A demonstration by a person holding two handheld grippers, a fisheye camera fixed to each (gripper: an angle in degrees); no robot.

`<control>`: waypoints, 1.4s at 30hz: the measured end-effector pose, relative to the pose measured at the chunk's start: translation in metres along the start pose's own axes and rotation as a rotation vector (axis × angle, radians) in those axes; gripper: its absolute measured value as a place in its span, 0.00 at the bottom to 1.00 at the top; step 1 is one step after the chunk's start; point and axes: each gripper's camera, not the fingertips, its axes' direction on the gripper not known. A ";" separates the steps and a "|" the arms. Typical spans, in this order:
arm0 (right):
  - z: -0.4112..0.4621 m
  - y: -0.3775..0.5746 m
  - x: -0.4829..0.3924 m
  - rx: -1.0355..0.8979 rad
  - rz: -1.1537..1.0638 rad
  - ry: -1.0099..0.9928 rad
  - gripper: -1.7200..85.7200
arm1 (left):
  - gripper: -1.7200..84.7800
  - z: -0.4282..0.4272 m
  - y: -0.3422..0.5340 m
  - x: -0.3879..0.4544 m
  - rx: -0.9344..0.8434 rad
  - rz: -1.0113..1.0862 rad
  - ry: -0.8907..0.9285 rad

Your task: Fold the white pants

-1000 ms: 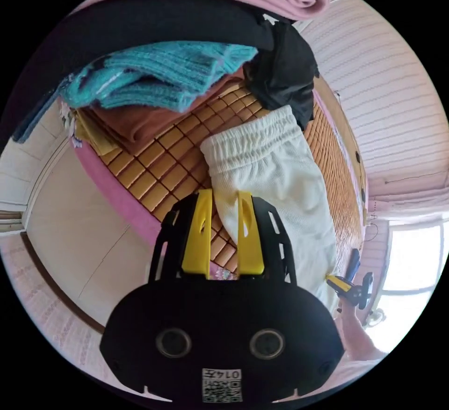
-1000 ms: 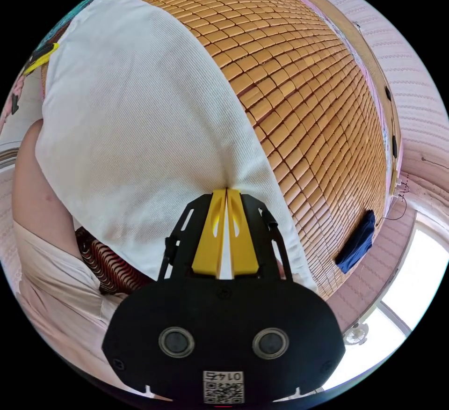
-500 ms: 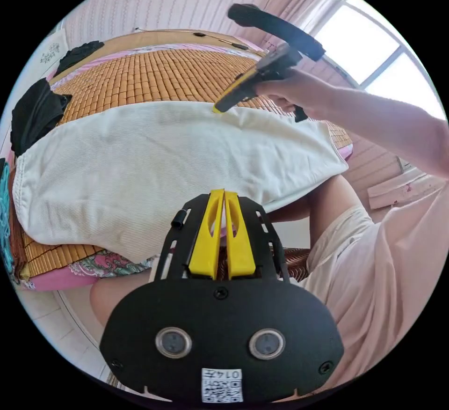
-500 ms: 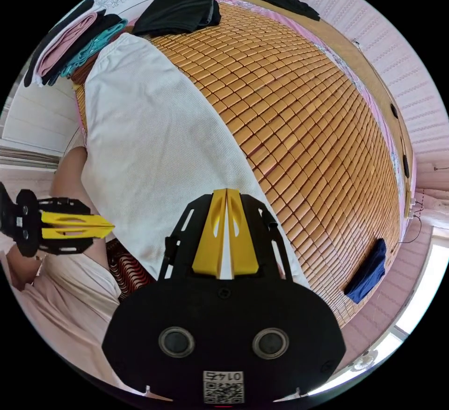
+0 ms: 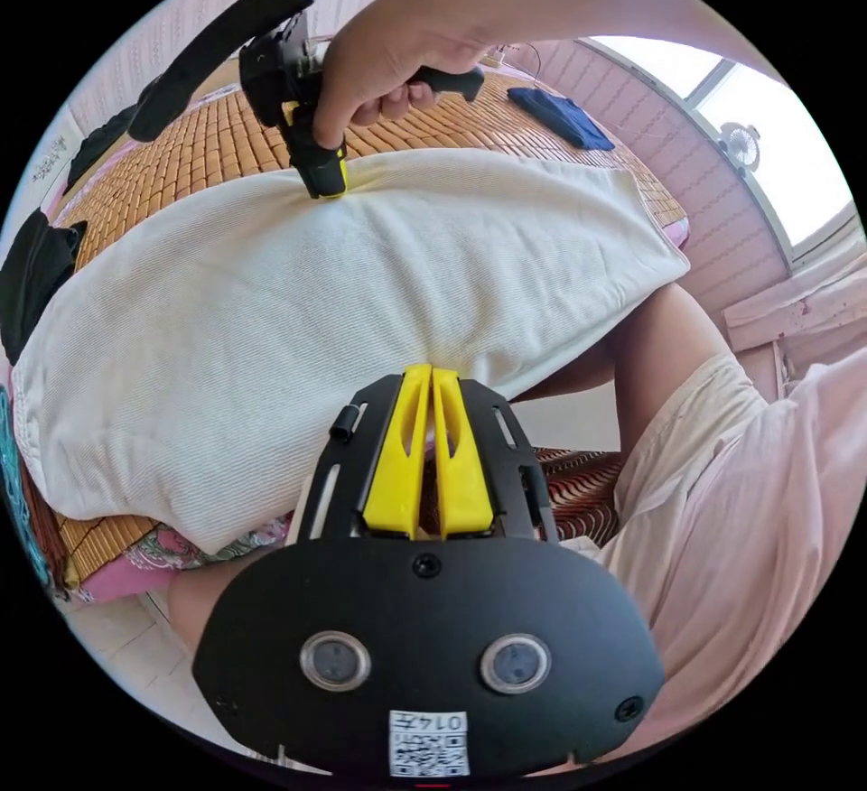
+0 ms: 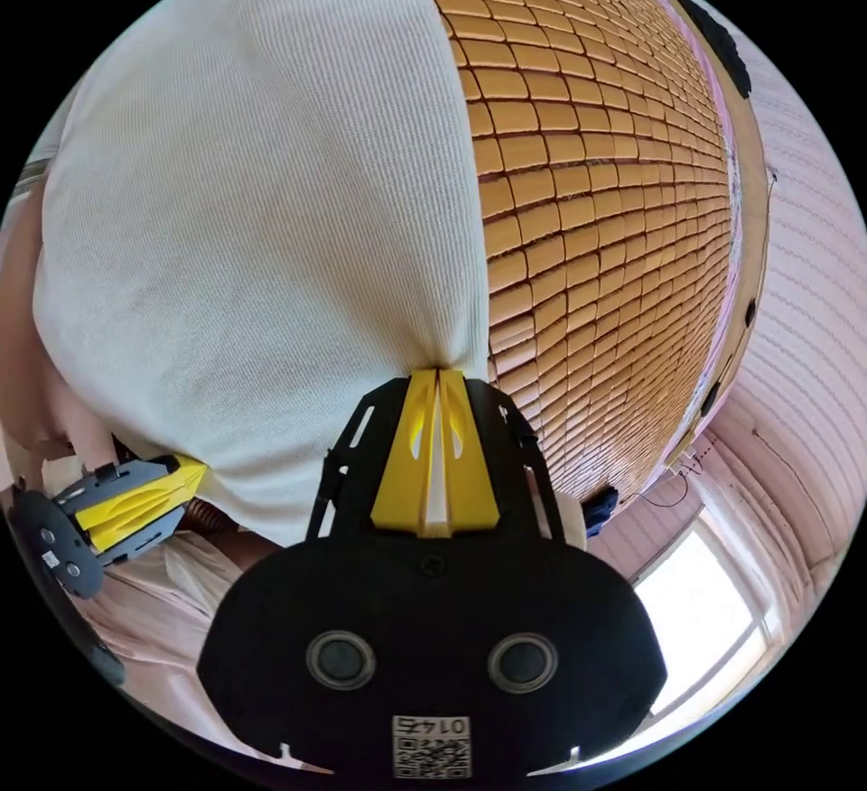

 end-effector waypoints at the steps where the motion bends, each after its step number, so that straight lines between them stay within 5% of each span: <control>1: -0.001 0.002 0.005 -0.010 -0.009 -0.017 0.01 | 0.01 -0.001 -0.006 0.003 -0.035 0.024 0.026; 6: -0.010 0.036 0.064 -0.027 -0.023 -0.237 0.01 | 0.01 0.024 -0.015 0.017 -0.083 0.091 0.031; 16: -0.025 0.111 0.119 -0.057 -0.072 -0.290 0.01 | 0.01 0.049 -0.045 0.050 -0.202 0.226 -0.044; 22: -0.037 0.236 0.145 0.282 0.107 -0.252 0.01 | 0.01 0.053 -0.051 0.063 -0.217 0.188 -0.053; 28: 0.007 0.468 0.167 0.524 0.508 -0.503 0.01 | 0.05 0.043 -0.049 0.095 -0.124 0.241 -0.105; 36: 0.139 0.866 0.150 0.639 1.484 -0.809 0.14 | 0.12 0.061 -0.060 0.151 -0.148 0.387 -0.033; 42: 0.209 0.985 0.137 0.660 1.829 -1.061 0.25 | 0.13 0.081 -0.057 0.172 -0.212 0.423 -0.111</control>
